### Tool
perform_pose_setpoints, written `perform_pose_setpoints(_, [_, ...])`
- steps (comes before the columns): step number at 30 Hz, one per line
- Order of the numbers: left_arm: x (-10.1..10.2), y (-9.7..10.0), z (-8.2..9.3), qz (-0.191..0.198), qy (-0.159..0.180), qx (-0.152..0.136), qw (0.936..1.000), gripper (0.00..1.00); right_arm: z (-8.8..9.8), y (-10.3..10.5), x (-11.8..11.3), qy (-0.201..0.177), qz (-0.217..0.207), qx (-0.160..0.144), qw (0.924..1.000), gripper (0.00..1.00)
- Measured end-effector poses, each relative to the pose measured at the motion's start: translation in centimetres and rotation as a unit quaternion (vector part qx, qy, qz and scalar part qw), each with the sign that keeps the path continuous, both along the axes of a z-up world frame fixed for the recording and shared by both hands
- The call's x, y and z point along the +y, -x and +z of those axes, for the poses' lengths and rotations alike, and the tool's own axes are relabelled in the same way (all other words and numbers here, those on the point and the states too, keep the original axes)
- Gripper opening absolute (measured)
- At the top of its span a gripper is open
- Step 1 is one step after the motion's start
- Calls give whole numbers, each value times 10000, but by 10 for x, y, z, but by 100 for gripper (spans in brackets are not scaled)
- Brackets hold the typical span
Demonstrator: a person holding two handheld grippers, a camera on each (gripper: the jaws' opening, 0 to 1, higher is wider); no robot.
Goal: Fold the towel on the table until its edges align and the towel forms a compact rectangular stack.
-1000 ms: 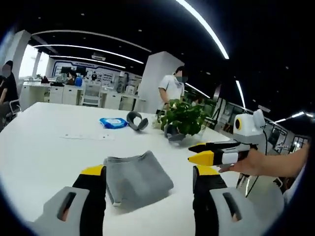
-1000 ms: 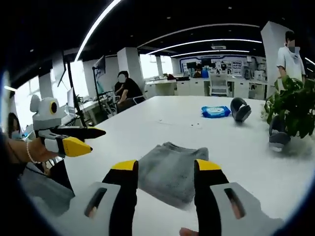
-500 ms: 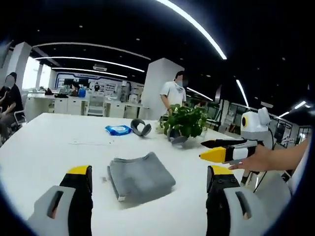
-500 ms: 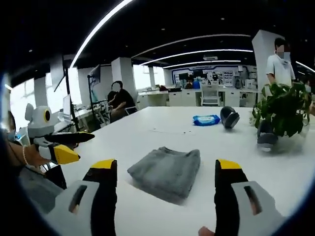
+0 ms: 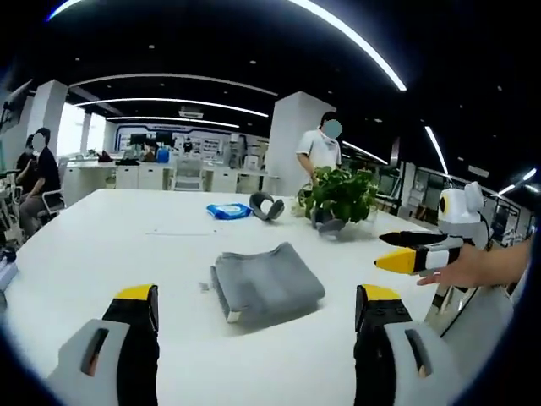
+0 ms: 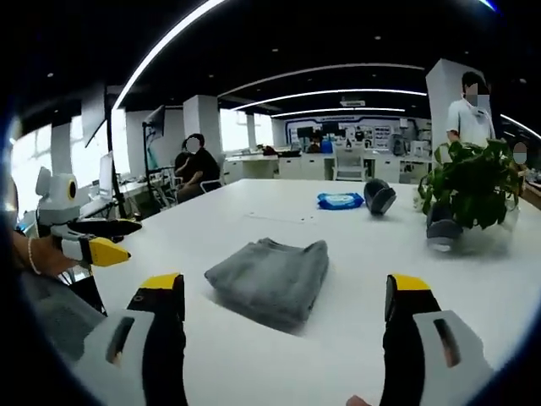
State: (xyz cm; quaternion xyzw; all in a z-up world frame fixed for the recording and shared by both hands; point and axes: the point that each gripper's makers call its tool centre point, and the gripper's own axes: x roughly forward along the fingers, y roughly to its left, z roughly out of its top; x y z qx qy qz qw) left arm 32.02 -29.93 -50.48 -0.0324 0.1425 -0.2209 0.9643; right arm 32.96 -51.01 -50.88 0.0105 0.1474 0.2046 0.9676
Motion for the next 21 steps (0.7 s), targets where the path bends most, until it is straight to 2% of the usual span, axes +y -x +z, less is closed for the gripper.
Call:
perform_pose_setpoints(2, [2, -1, 0, 34, -31, -7, 10000, 100, -3, 0, 3, 105, 34, 117, 9999, 99])
perform_pose_setpoints(4, [3, 0, 0, 48, -4, 11, 10000, 100, 5, -4, 2, 203, -7, -161, 9997, 99])
perform_pose_setpoints(8, [5, 0, 0, 92, -20, 12, 10000, 99, -2, 0, 3, 175, 51, 39, 9998, 99])
perform_pose_setpoints(21, [7, 1, -2, 110, -97, 69, 9999, 100, -2, 5, 5, 176, 108, 70, 9998, 97])
